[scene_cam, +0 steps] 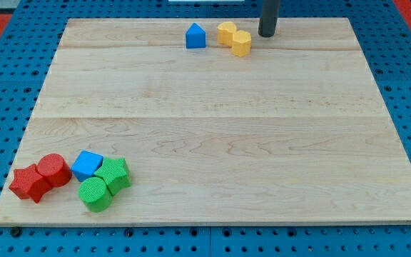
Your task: Move the blue triangle towards the center left
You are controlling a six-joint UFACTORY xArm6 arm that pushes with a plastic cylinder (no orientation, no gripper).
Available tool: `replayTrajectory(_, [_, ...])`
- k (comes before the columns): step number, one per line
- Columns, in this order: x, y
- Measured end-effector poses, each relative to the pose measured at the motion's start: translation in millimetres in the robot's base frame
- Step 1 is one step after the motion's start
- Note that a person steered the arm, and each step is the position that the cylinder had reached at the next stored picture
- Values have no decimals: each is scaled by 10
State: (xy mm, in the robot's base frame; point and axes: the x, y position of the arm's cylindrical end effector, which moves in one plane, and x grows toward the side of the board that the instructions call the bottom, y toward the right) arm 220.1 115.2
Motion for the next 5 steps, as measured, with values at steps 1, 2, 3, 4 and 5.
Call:
replayTrajectory(1, [-22, 0])
replayTrajectory(2, [-22, -100])
replayTrajectory(3, [-21, -677])
replayTrajectory(4, [-20, -796])
replayTrajectory(5, [-19, -810])
